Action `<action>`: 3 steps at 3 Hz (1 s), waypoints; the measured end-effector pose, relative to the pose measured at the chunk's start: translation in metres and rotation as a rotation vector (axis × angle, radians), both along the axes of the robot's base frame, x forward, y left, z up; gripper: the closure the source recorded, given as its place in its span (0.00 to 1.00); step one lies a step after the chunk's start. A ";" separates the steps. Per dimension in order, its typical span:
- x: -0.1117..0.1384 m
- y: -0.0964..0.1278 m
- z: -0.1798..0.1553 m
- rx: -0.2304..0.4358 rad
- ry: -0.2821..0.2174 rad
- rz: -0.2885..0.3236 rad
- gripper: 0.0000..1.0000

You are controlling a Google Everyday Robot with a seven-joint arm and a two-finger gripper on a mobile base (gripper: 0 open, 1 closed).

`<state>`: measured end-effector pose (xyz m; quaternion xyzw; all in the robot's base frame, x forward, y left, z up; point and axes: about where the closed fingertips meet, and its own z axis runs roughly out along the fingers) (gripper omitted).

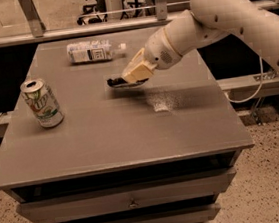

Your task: Move rxbar chocolate near 7up can

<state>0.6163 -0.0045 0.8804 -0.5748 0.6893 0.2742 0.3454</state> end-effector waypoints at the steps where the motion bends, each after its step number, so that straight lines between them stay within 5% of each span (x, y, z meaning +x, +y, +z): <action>1: -0.006 0.031 0.009 0.045 -0.002 0.045 1.00; 3: -0.035 0.076 0.013 0.116 0.009 0.113 1.00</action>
Offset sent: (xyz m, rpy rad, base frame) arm -0.0355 0.0878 0.0184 0.1350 0.0099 0.1347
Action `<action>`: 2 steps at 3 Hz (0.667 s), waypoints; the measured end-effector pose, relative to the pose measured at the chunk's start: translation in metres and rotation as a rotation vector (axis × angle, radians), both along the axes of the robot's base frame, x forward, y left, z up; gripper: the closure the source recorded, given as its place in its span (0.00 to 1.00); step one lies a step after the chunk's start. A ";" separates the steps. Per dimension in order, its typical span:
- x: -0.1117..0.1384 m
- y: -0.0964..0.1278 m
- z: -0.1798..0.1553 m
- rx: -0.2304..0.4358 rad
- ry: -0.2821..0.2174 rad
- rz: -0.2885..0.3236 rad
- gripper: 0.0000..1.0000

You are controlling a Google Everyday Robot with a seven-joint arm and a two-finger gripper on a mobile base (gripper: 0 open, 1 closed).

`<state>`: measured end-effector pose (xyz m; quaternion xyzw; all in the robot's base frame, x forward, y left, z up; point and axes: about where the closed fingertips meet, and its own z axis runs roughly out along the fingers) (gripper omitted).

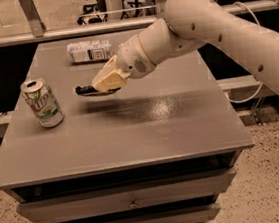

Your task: Move rxbar chocolate near 7up can

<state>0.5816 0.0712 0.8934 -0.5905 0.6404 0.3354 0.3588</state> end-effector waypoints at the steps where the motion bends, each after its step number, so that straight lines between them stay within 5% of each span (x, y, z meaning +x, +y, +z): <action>1: -0.017 0.017 -0.006 0.017 0.011 0.023 0.87; 2: -0.027 0.032 -0.014 0.022 0.016 0.036 0.64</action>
Offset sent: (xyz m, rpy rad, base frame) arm -0.0378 0.0458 -0.0249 0.0268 0.0201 0.0399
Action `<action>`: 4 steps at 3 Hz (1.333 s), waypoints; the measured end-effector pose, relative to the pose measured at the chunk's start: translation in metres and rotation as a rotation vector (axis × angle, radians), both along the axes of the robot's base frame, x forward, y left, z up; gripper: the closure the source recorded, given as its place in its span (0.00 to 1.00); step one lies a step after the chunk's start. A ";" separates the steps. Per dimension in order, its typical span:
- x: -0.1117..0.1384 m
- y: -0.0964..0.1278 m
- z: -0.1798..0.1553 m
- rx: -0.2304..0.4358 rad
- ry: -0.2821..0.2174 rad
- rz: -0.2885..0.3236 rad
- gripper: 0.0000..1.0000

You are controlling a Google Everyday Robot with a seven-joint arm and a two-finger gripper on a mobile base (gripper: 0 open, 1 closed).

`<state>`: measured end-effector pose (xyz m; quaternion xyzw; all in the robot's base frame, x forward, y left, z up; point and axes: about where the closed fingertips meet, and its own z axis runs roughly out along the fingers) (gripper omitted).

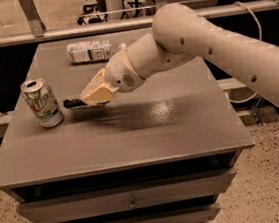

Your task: Move rxbar chocolate near 7up can

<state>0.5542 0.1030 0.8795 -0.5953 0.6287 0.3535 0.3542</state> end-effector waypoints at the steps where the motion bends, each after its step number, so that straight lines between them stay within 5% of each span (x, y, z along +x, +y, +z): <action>1: -0.004 0.009 -0.006 -0.001 -0.001 0.006 0.41; 3: -0.009 0.012 -0.019 -0.023 0.003 0.004 0.00; 4: 0.002 -0.011 -0.020 -0.053 0.000 -0.022 0.00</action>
Offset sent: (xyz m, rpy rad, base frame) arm -0.0068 0.0143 -0.0217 -0.0190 -0.0045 -0.0028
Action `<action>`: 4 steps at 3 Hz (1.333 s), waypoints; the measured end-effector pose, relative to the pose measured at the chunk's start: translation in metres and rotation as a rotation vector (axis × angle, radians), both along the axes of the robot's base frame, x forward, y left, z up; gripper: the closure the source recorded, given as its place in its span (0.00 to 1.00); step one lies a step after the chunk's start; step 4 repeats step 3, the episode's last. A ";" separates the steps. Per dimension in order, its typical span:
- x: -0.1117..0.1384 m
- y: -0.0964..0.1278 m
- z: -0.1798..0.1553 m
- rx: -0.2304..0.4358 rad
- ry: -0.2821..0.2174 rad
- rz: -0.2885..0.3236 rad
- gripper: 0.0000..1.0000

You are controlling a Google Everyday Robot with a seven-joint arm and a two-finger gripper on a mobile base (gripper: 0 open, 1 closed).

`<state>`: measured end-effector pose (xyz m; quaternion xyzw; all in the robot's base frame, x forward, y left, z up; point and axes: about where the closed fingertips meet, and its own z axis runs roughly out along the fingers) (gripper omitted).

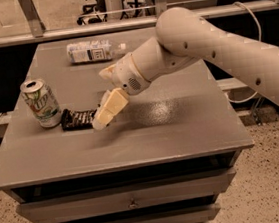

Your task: Move rxbar chocolate near 7up can

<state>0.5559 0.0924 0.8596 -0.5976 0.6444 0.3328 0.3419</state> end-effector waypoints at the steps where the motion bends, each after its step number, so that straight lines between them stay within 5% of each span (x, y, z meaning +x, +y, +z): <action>1: 0.028 -0.063 0.012 -0.046 -0.038 -0.073 0.00; 2: 0.059 -0.138 0.041 -0.081 -0.099 -0.173 0.00; 4: 0.072 -0.155 0.067 -0.072 -0.148 -0.208 0.00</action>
Offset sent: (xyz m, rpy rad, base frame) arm 0.1059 -0.2626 0.0909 -0.1332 -0.1972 -0.3406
